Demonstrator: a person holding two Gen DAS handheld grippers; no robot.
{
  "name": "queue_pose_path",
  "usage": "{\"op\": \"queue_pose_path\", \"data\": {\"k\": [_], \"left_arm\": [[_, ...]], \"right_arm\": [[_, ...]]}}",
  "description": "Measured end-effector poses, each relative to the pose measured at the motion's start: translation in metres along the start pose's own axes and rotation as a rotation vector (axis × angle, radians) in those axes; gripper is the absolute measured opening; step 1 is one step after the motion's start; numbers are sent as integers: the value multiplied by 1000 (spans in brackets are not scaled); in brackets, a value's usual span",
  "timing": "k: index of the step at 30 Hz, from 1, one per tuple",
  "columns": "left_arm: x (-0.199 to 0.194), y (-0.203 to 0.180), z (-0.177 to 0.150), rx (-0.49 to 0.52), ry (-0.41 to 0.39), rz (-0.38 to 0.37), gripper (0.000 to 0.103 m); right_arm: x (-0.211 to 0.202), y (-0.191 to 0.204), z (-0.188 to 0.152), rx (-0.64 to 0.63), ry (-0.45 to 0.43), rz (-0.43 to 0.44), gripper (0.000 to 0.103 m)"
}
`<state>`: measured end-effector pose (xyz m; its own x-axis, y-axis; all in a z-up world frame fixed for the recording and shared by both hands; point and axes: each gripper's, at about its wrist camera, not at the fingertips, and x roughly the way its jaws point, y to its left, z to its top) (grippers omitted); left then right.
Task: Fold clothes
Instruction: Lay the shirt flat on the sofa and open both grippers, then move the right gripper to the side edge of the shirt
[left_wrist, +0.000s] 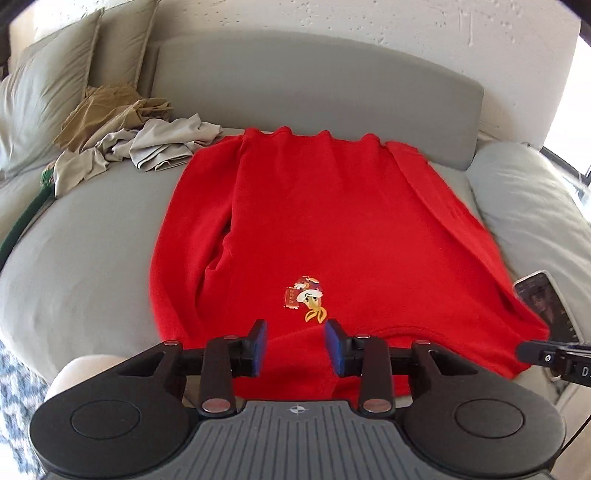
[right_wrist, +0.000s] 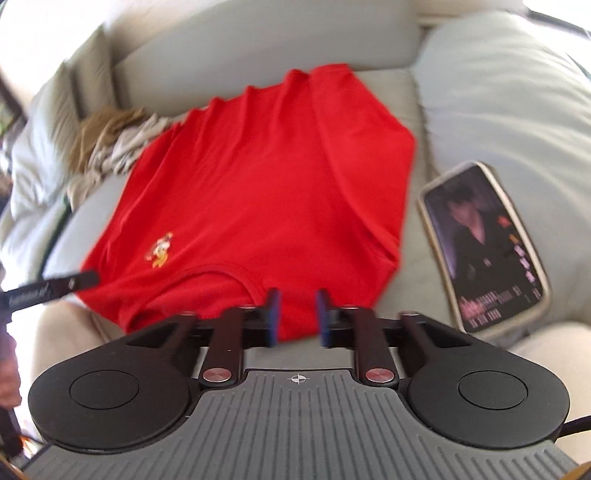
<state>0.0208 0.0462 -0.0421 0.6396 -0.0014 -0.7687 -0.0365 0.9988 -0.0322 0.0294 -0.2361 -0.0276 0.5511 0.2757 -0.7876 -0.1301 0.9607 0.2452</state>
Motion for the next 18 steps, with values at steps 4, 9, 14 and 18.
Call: {"op": "queue_pose_path", "data": {"k": [4, 9, 14, 18], "left_arm": [[20, 2, -12, 16, 135, 44, 26], [0, 7, -29, 94, 334, -70, 22], [-35, 14, -32, 58, 236, -142, 32], [-38, 15, -14, 4, 139, -134, 34]], "right_arm": [[29, 18, -4, -120, 17, -37, 17], [25, 15, -21, -129, 110, -48, 24], [-5, 3, -30, -56, 154, -35, 40], [-21, 5, -28, -83, 50, -41, 40]]}}
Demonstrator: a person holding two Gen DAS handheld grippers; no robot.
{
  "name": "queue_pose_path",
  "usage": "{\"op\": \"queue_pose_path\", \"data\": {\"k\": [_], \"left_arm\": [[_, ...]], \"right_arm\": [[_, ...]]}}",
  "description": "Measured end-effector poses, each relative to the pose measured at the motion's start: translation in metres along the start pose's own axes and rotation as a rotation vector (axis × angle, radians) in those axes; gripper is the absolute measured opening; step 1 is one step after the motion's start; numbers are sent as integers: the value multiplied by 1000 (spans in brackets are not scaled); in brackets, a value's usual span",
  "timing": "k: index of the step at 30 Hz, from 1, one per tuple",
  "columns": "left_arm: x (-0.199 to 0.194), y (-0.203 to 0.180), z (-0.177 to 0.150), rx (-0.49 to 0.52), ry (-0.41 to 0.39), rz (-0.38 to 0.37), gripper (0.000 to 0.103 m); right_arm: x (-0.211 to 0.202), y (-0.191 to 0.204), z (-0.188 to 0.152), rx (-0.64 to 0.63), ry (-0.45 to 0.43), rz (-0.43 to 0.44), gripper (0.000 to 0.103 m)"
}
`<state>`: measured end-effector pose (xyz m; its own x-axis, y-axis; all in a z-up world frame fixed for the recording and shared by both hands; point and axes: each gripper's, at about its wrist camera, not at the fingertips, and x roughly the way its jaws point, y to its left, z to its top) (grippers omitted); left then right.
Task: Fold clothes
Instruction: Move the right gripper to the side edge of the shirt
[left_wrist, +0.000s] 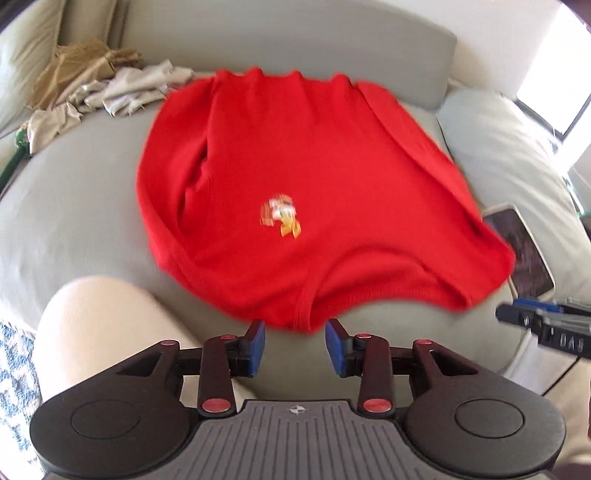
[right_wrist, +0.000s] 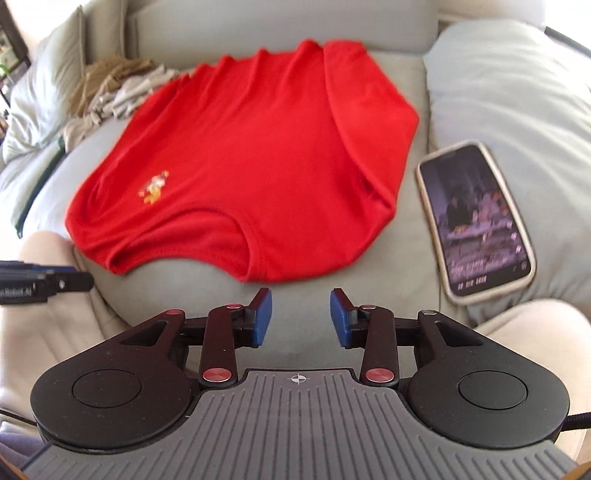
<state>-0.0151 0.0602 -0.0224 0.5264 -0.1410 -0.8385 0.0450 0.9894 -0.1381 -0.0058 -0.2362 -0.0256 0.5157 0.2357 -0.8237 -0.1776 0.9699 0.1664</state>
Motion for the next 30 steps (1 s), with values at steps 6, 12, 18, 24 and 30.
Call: {"op": "queue_pose_path", "data": {"k": [6, 12, 18, 24, 30], "left_arm": [[28, -21, 13, 89, -32, 9, 33], [49, -36, 0, 201, 38, 6, 30], [27, -39, 3, 212, 77, -88, 31], [-3, -29, 31, 95, -28, -82, 42], [-30, -18, 77, -34, -155, -102, 46]], "right_arm": [[17, 25, 7, -106, -71, 43, 26], [44, 46, 7, -192, -30, 17, 27], [39, 39, 9, -138, 138, -3, 33], [-9, 18, 26, -46, 30, 56, 54], [-57, 19, 84, -85, -130, 99, 72]]}}
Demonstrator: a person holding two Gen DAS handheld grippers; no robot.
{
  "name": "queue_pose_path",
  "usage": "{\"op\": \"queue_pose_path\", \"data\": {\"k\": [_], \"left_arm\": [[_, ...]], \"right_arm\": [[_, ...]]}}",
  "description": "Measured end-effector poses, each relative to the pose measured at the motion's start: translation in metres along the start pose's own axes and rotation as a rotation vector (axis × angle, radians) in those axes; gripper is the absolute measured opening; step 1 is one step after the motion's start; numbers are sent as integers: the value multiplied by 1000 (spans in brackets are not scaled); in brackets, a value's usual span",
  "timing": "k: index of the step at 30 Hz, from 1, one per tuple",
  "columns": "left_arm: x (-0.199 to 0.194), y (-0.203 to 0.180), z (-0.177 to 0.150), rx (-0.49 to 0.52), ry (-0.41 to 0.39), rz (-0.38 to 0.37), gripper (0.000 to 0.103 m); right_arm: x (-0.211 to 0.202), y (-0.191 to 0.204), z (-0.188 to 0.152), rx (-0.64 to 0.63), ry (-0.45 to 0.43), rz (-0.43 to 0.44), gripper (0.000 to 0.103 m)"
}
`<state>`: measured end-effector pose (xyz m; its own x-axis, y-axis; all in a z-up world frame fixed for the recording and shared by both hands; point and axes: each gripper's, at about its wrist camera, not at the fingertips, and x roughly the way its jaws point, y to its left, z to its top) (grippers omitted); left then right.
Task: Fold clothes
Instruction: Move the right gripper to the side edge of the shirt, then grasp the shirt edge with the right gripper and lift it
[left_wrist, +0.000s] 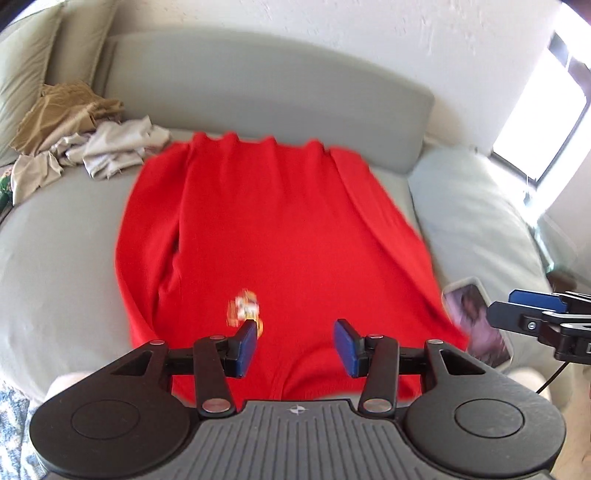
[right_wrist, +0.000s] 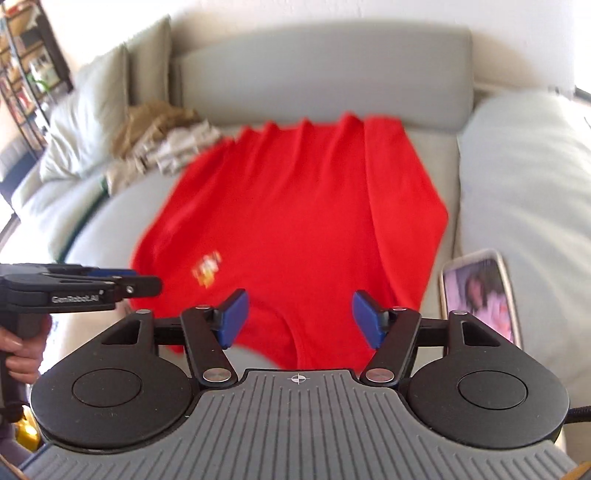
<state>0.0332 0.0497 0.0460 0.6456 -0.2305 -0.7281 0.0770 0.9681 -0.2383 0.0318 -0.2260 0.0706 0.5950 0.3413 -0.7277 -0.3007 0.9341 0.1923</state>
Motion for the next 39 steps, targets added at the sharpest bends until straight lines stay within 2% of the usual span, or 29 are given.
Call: {"op": "queue_pose_path", "data": {"k": [2, 5, 6, 9, 13, 17, 19, 21, 22, 26, 27, 28, 32, 35, 37, 39], "left_arm": [[-4, 3, 14, -21, -45, 1, 48], [-2, 9, 31, -43, -91, 10, 50], [1, 12, 36, -53, -97, 11, 50], [16, 25, 44, -100, -83, 12, 50], [50, 39, 57, -146, -63, 45, 50], [94, 47, 71, -170, -31, 79, 50], [119, 48, 77, -170, -7, 88, 49], [142, 48, 82, -170, 13, 98, 49], [148, 49, 81, -169, 16, 104, 49], [172, 51, 80, -170, 29, 127, 49], [175, 54, 79, -178, 35, 128, 49], [178, 56, 78, -184, 40, 127, 49], [184, 59, 77, -189, 49, 122, 49], [185, 58, 76, -181, 53, 113, 49], [184, 54, 76, -169, 54, 113, 49], [183, 51, 75, -157, 54, 114, 49]], "right_arm": [[-8, 3, 26, -36, -50, 7, 77], [-8, 4, 70, -75, -118, 7, 76], [-4, 3, 84, -78, -132, 5, 72], [23, -10, 124, -43, -128, -2, 63], [90, -35, 167, 23, -66, -28, 61], [170, -59, 188, 94, -6, -73, 54], [212, -71, 194, 119, 29, -100, 45], [255, -82, 198, 137, 92, -138, 26], [276, -87, 199, 147, 114, -155, 23], [331, -99, 215, 154, 81, -171, 27], [343, -101, 220, 154, 66, -174, 34], [355, -103, 224, 154, 51, -177, 38], [400, -109, 235, 149, 84, -222, 37], [416, -106, 237, 110, 83, -250, 38], [420, -100, 236, 71, 77, -274, 38], [420, -98, 237, 76, 75, -305, 21]]}}
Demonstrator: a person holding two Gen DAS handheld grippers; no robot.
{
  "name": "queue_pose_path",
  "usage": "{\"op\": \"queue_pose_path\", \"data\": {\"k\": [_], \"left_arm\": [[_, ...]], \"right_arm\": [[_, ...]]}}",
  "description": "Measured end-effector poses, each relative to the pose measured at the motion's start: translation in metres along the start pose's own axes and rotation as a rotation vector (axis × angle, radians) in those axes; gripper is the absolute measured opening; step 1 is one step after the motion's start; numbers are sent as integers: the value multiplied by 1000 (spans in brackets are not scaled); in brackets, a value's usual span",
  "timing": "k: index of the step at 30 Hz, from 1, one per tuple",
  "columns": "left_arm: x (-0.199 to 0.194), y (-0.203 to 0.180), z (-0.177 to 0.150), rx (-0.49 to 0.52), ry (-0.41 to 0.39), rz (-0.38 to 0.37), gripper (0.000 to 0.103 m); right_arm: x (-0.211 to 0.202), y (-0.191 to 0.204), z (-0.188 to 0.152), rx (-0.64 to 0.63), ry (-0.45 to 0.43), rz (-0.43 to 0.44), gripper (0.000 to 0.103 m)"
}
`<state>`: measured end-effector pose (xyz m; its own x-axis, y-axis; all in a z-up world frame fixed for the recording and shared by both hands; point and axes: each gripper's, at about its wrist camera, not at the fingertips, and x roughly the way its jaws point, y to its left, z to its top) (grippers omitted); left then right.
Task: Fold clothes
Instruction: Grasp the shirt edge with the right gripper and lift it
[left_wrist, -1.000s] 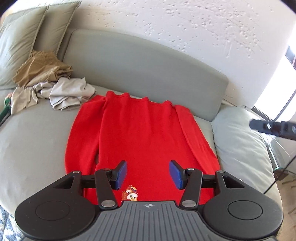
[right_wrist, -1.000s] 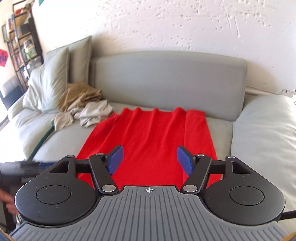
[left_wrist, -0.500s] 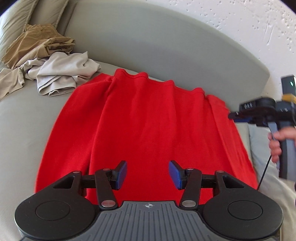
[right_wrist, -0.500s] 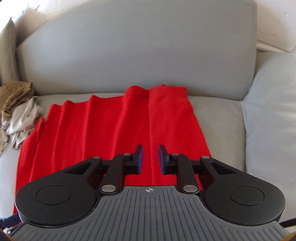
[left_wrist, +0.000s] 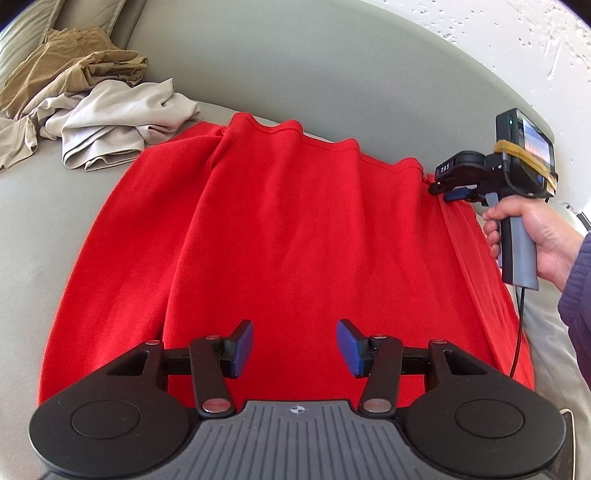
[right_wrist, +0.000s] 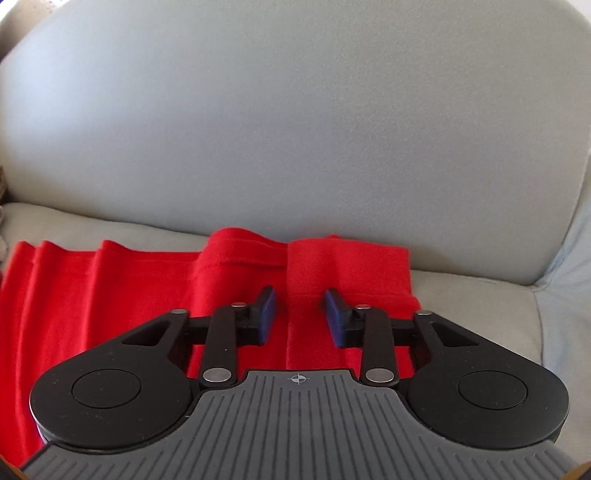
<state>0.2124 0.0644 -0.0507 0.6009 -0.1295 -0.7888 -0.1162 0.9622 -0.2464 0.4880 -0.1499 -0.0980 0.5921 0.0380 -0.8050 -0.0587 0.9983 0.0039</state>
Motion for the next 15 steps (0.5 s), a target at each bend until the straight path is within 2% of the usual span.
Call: {"op": "queue_pose_path", "data": {"k": [3, 5, 9, 12, 15], "left_arm": [[-7, -4, -1, 17, -12, 2, 49], [-14, -7, -1, 25, -21, 3, 49], [-35, -19, -4, 51, -44, -9, 49], [-55, -33, -6, 74, -67, -25, 49], [-80, -48, -9, 89, -91, -73, 49]], "right_arm": [[-13, -14, 3, 95, -26, 24, 10], [-27, -26, 5, 144, -59, 29, 8], [-67, -52, 3, 204, -109, 48, 7], [-103, -76, -1, 232, -154, 31, 6], [-148, -111, -11, 280, -208, 23, 6]]}}
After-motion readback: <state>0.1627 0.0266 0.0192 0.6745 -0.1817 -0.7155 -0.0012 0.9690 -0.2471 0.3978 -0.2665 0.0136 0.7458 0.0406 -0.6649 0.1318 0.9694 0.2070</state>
